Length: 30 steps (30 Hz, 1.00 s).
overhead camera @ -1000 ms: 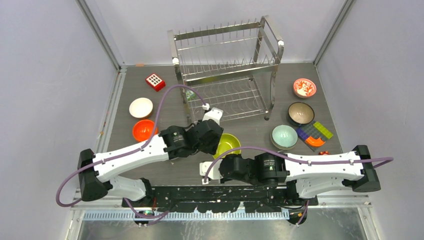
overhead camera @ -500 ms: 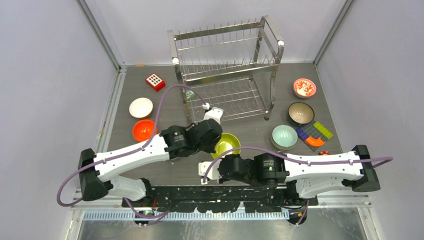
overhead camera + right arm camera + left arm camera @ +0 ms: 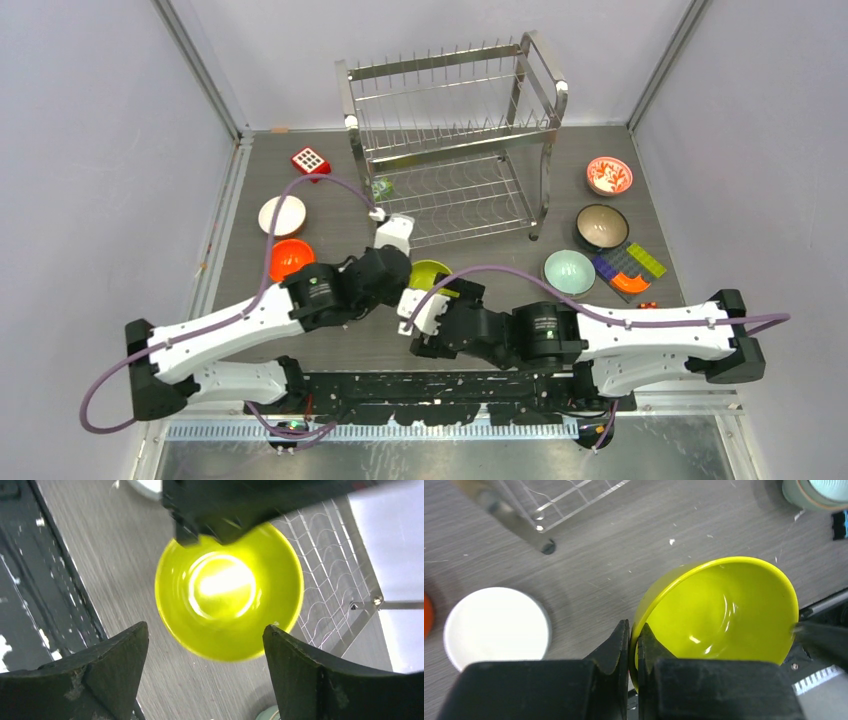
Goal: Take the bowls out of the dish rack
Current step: Place the bowl at the center of the board.
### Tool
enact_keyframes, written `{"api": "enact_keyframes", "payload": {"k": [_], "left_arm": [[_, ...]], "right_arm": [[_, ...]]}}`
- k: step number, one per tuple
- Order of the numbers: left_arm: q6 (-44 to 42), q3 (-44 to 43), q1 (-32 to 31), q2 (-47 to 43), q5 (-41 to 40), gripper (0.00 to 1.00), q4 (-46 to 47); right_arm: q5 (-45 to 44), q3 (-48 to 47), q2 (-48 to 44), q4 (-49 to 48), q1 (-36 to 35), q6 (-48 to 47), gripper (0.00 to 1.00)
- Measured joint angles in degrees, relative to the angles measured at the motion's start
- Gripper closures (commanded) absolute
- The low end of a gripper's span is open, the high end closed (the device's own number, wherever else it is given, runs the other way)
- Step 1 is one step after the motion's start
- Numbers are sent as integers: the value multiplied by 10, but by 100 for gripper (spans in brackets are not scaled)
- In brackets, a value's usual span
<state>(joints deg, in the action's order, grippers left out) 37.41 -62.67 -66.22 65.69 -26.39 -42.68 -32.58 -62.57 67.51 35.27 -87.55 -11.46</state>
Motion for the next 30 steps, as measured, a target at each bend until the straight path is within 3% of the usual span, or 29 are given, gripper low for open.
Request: {"api": "enact_keyframes", "payload": {"k": [7, 11, 14, 18, 25, 30], "left_arm": [[-1, 55, 17, -107, -62, 100, 5], [9, 94, 18, -140, -77, 100, 9], [17, 111, 18, -147, -80, 100, 8], [29, 112, 18, -147, -80, 100, 9], [64, 122, 18, -147, -73, 100, 15], [99, 141, 18, -147, -63, 100, 19]], "right_arm": [[-123, -13, -73, -47, 1, 110, 0], [-149, -16, -122, -59, 57, 185, 0], [-97, -16, -136, -42, 195, 280, 0], [4, 22, -162, -39, 309, 386, 6], [150, 127, -176, -96, 315, 532, 27], [160, 172, -151, -118, 278, 583, 27]]}}
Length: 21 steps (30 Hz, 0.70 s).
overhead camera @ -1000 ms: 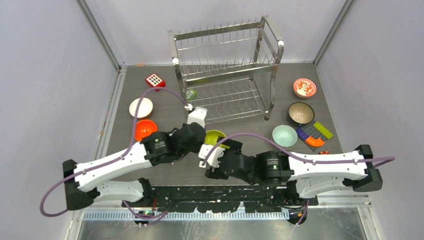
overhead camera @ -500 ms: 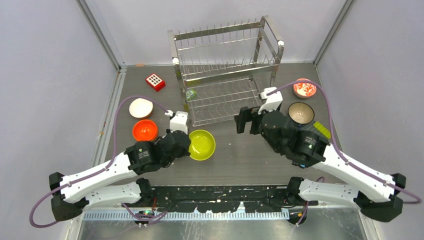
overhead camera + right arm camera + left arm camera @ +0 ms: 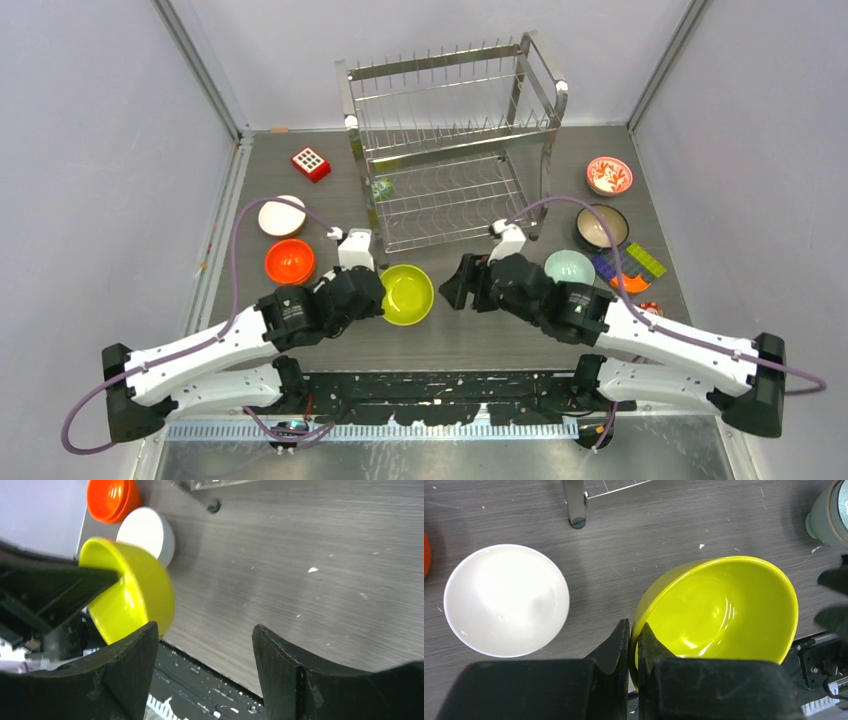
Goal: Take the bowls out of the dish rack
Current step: Place the bowl at the center of the board.
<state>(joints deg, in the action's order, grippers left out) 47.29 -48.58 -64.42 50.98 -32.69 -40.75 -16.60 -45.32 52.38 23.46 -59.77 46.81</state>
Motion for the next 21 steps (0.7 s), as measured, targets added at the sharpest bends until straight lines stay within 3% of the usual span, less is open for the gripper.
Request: {"api": "enact_keyframes", "payload": {"k": [3, 6, 13, 21], "left_arm": [[19, 3, 0, 2, 3, 100, -2], [37, 0, 0, 13, 2, 100, -7], [81, -19, 0, 52, 0, 100, -40], [100, -22, 0, 55, -2, 100, -51]], "right_arm": [[-32, -21, 36, -2, -66, 0, 28], [-63, -60, 83, -2, -102, 0, 38], [-128, -130, 154, 40, -106, 3, 51], [-173, -158, 195, 77, -118, -1, 56]]}}
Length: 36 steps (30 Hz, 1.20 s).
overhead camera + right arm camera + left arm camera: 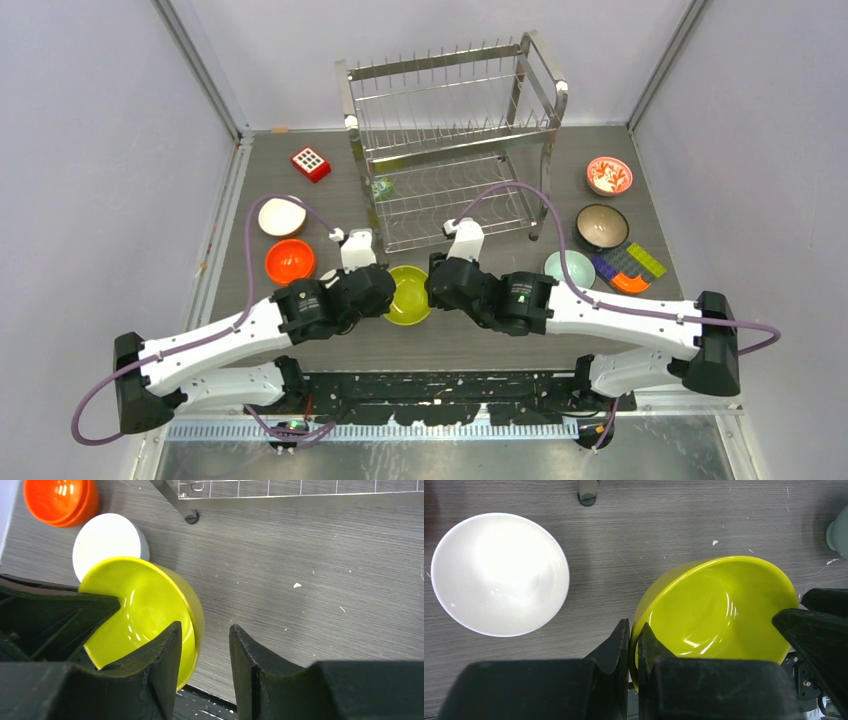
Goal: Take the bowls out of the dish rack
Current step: Place the bowl at the center of the board.
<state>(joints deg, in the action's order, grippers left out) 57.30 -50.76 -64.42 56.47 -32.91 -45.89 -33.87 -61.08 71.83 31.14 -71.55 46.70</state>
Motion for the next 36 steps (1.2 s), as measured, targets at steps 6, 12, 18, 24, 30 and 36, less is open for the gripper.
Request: {"api": "enact_keyframes", "payload": {"k": [6, 12, 18, 24, 30, 36], "left_arm": [[9, -10, 0, 1, 0, 100, -3], [11, -10, 0, 1, 0, 100, -3], [13, -11, 0, 0, 0, 100, -5], [21, -11, 0, 0, 0, 69, -7], [7, -11, 0, -21, 2, 9, -2], [-20, -10, 0, -62, 0, 0, -2]], "right_arm": [[-4, -5, 29, 10, -3, -8, 64], [-4, -25, 51, 19, -3, -19, 75], [-4, -32, 63, 23, -6, -20, 90], [-17, -40, 72, 37, -11, -17, 99], [-23, -43, 73, 70, -25, -28, 99], [-31, -47, 61, 113, -28, -35, 99]]}}
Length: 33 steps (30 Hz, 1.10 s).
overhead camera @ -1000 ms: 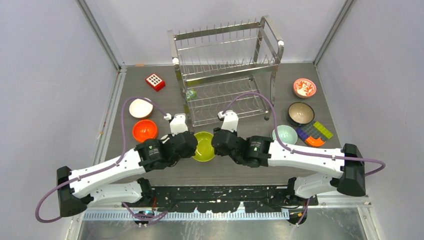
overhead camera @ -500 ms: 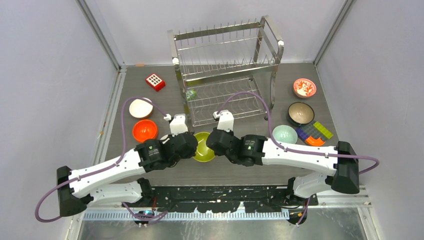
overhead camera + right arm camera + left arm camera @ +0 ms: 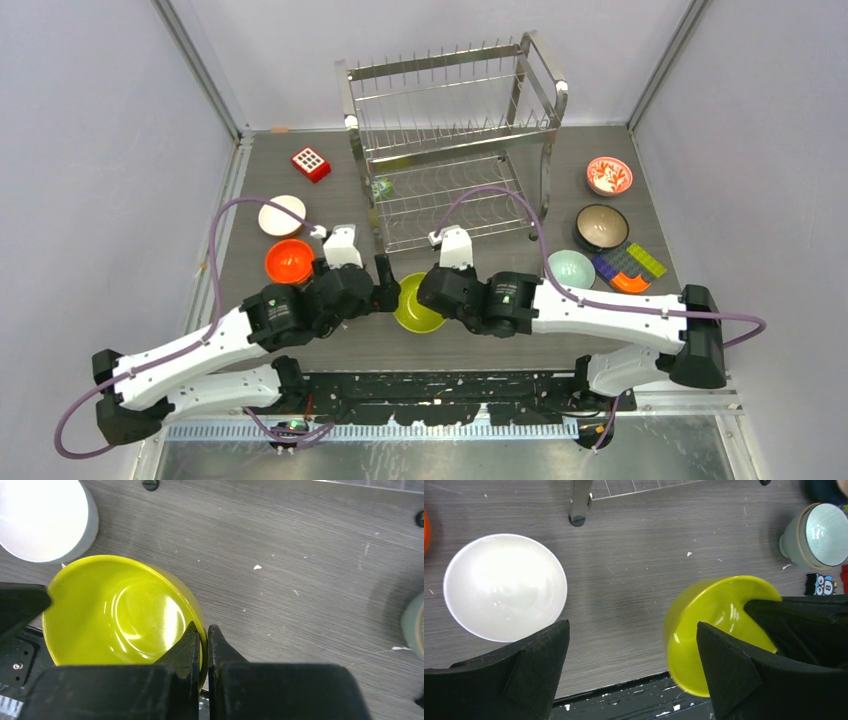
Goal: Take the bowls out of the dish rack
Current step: Place the bowl at the center of the board.
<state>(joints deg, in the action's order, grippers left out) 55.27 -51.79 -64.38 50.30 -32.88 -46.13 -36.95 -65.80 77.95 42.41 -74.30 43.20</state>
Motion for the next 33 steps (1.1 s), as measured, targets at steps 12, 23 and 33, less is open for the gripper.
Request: {"api": "enact_keyframes", "payload": {"k": [12, 23, 33], "left_arm": [[-97, 22, 0, -147, -74, 2, -5], [-138, 52, 0, -177, -101, 0, -26], [-153, 54, 0, -145, -40, 0, 32]], "right_arm": [[-66, -19, -129, 138, 16, -2, 99], [-52, 26, -231, 188, 106, 14, 99], [31, 57, -241, 137, 113, -5, 99]]}}
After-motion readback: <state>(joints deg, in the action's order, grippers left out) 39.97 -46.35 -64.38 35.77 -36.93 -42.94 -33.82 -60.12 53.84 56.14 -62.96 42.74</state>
